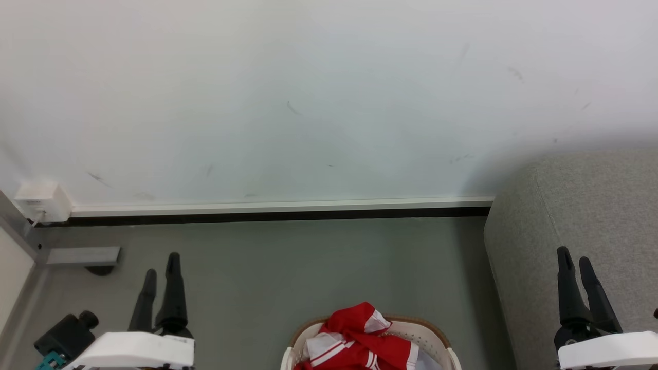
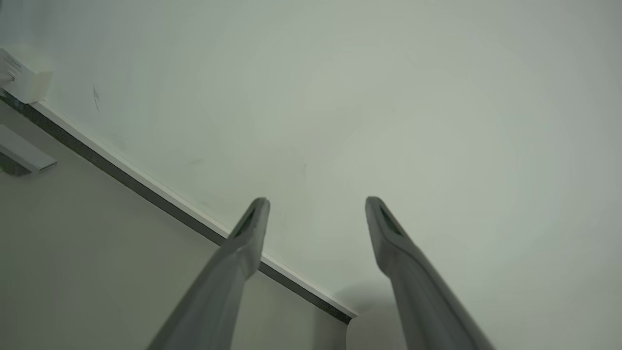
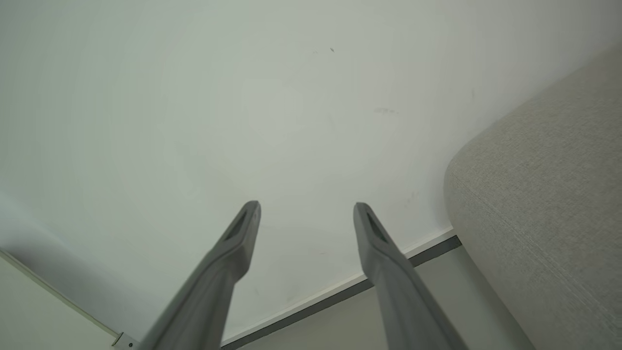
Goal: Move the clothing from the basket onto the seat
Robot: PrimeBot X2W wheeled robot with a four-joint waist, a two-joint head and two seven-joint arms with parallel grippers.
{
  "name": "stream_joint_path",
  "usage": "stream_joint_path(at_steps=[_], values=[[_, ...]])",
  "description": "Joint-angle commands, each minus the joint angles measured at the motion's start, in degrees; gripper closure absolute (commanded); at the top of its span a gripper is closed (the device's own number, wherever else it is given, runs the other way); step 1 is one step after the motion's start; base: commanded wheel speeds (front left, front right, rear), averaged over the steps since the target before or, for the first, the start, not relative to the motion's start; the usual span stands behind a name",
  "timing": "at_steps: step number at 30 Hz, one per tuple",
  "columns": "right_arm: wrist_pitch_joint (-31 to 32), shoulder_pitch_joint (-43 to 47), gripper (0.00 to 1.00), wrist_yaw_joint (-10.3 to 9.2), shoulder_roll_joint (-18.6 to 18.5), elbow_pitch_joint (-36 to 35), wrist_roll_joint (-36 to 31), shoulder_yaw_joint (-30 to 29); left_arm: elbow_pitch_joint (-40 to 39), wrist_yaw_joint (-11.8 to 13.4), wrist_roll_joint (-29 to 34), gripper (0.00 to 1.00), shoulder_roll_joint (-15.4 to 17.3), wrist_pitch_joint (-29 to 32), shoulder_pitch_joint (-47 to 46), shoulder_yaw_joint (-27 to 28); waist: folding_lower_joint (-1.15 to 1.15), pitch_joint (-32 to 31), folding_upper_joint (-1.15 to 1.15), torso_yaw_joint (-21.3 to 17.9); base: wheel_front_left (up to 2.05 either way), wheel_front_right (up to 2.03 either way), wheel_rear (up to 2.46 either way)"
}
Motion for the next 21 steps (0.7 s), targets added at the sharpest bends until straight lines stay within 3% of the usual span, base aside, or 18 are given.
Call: stream_joint_path(at_steps=[1,21], values=[[-0.3,-1.2,0.0,-0.06,-0.2,-0.1,-2.4,-0.4,-0.8,0.1,2.2,0.0,0.5,-0.9,-0.1,-0.1,0.0,0.0,0.0,0.0,0.0,0.0,0.0],[-1.6,-2.0,0.0,-0.08,0.5,3.9,-16.8,0.4,-0.7,0.7,16.8,0.0,0.6,-3.9,0.6,-1.4,0.0,-0.2,0.0,-0.5,0.0,0.0,0.0]])
